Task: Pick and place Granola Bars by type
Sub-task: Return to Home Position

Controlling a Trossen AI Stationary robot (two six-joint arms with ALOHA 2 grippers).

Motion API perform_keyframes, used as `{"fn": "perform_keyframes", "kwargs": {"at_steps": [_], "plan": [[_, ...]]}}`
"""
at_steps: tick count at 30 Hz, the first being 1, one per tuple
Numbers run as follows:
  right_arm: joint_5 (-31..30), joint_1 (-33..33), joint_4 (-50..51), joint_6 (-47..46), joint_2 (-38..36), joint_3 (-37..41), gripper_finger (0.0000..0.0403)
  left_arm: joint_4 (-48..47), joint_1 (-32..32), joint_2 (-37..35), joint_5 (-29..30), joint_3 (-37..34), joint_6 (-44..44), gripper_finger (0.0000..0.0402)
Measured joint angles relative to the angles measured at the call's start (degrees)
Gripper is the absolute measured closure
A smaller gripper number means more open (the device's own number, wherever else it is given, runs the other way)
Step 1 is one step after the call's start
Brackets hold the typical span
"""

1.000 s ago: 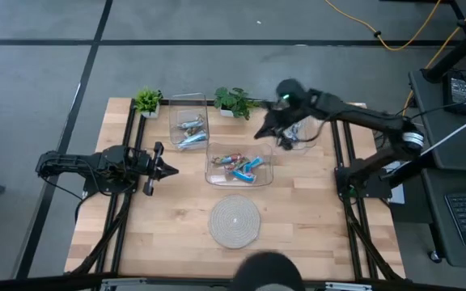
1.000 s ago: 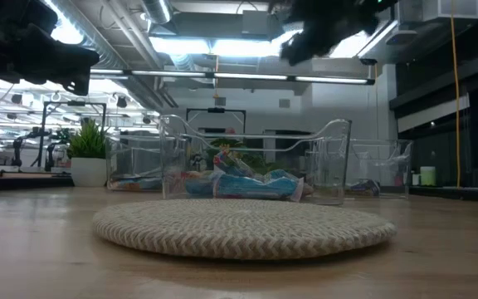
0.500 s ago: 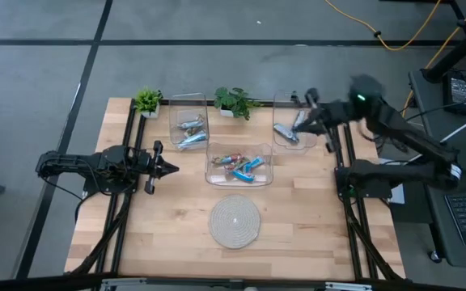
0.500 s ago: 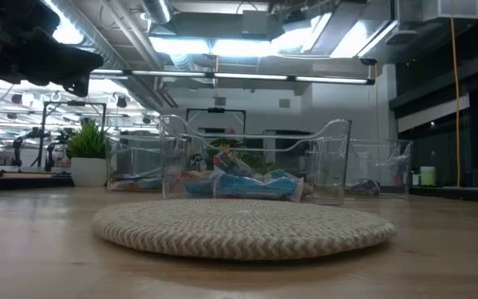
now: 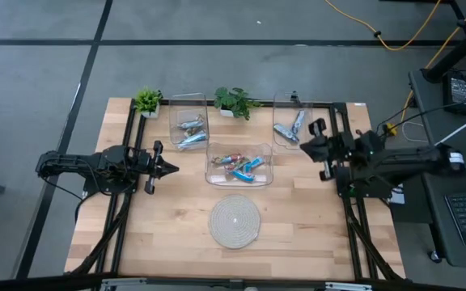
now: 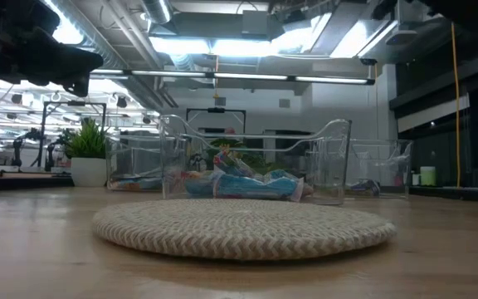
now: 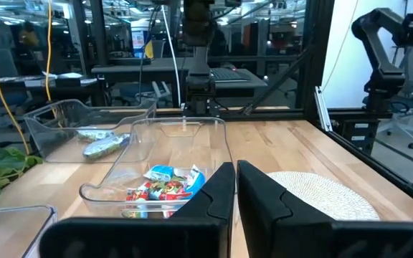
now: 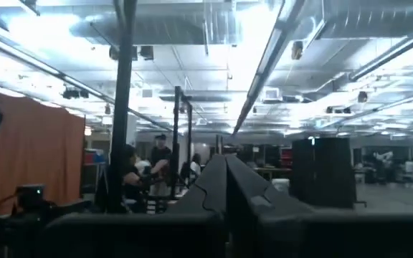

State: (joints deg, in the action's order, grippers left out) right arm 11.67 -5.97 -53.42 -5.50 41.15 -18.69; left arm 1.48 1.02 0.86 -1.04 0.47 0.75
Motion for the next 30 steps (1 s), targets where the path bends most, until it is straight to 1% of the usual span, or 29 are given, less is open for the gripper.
{"fn": "perform_keyframes", "kwargs": {"at_steps": [2,5,6,8,12,14,18,22,24,27,30], "plan": [[-1.1,2.4,0.7,2.6,-0.9,0.9,0.0399,0.0,0.0,0.0,0.0,0.0,0.0,0.0391],[-1.1,3.3,2.6,4.6,-4.9,3.4,0.0399,0.0,0.0,0.0,0.0,0.0,0.0,0.0393],[-1.5,3.3,2.5,4.5,-7.1,4.8,0.0399,0.0,0.0,0.0,0.0,0.0,0.0,0.0393],[-4.1,3.2,2.3,4.3,-12.4,8.4,0.0399,0.0,0.0,0.0,0.0,0.0,0.0,0.0393],[-11.7,3.2,2.6,3.0,-23.4,16.0,0.0399,0.0,0.0,0.0,0.0,0.0,0.0,0.0393],[-12.3,3.2,3.6,2.8,-27.8,18.3,0.0400,0.0,0.0,0.0,0.0,0.0,0.0,0.0392],[-12.7,3.2,16.4,2.7,-34.1,18.1,0.0400,0.0,0.0,0.0,0.0,0.0,0.0,0.0389],[-13.0,3.2,29.2,0.5,-39.0,18.3,0.0394,0.0,0.0,0.0,0.0,0.0,0.0,0.0391],[-15.7,3.2,37.1,-0.5,-41.0,18.3,0.0395,0.0,0.0,0.0,0.0,0.0,0.0,0.0392],[-20.2,3.2,45.1,-1.8,-41.0,18.3,0.0399,0.0,0.0,0.0,0.0,0.0,0.0,0.0393],[-21.0,3.2,48.3,-1.4,-41.0,18.3,0.0399,0.0,0.0,0.0,0.0,0.0,0.0,0.0393]]}}
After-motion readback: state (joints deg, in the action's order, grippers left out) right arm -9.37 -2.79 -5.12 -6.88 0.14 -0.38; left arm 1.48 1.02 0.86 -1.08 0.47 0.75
